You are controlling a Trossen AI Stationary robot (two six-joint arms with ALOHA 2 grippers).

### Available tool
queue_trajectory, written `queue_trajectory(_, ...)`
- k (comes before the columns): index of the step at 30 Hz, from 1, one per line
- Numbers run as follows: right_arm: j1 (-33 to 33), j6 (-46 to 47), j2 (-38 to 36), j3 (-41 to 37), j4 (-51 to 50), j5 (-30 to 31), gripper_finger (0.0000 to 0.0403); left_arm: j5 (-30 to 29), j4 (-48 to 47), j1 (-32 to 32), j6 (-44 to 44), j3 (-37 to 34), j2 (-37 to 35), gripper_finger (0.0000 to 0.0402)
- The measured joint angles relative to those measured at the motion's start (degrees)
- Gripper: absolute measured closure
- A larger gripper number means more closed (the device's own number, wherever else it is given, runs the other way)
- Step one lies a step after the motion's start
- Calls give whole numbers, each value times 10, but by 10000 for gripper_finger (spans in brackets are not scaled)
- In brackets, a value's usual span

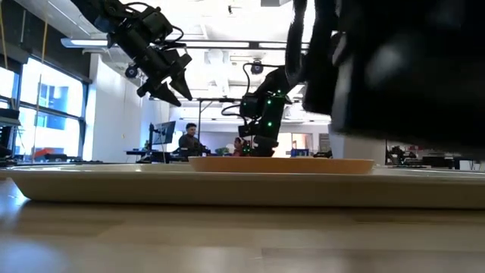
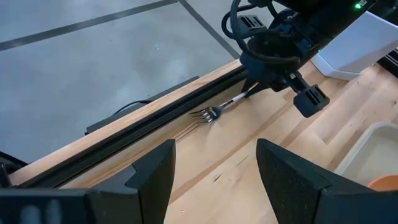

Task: Pick and place plate/cup/fork/spoon on tray
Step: Put the orange fork on the light brown serving tray to the left of the orange plate

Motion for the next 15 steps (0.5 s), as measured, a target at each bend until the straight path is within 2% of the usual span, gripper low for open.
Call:
queue_trajectory(5,-1,87,-24,-4,-17,-17,397,0,-1,0,-12,0,0,190)
queue_trajectory(10,-6,224,-99,-3,-19,-47,399,-9,-1,0,-65,0,0,190)
queue_trajectory(13,-7,307,-134,-3,-36,-39,400,-15,-1,0,-74,0,0,190)
queue_trajectory(15,-6,346,-155,-3,-49,-12,401,-15,-1,0,-75,0,0,190)
